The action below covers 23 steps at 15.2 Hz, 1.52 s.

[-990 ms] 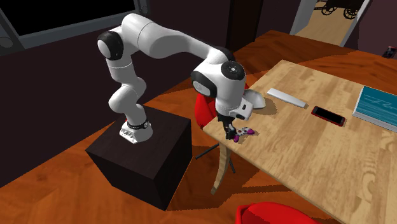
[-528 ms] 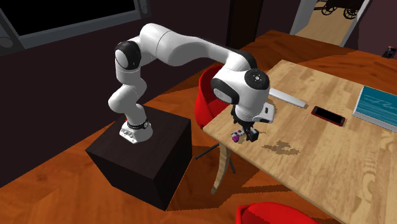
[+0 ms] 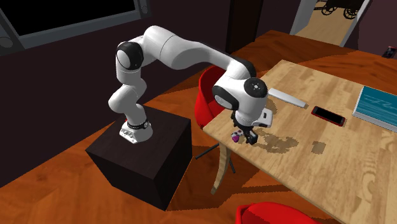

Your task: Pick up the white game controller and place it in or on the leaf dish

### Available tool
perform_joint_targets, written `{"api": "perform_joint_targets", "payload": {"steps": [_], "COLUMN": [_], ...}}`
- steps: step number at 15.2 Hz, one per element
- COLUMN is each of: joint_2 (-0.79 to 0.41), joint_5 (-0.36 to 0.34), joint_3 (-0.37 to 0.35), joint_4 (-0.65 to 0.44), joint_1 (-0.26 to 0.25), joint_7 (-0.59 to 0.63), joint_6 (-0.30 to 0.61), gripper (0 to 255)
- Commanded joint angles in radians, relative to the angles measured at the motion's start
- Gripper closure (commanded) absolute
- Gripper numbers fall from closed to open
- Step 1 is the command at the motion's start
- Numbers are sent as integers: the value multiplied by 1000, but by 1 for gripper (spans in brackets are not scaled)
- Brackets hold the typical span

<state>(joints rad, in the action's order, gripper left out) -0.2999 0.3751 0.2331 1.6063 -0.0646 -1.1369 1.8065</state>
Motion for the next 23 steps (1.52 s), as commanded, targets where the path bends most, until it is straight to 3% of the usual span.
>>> {"api": "perform_joint_targets", "payload": {"steps": [1,6,7,16,17,20,23], "joint_2": [1,0,0,3,3,120,110], "joint_5": [0,0,0,2,2,-278,-274], "joint_3": [0,0,0,-1,-1,-17,-20], "joint_4": [6,6,6,3,3,121,148], "joint_1": [0,0,0,-1,-1,-140,-139], "joint_7": [-2,-2,-2,-2,-2,67,65], "joint_6": [6,6,6,6,6,159,195], "gripper": [0,0,255,255,0,0,0]}}
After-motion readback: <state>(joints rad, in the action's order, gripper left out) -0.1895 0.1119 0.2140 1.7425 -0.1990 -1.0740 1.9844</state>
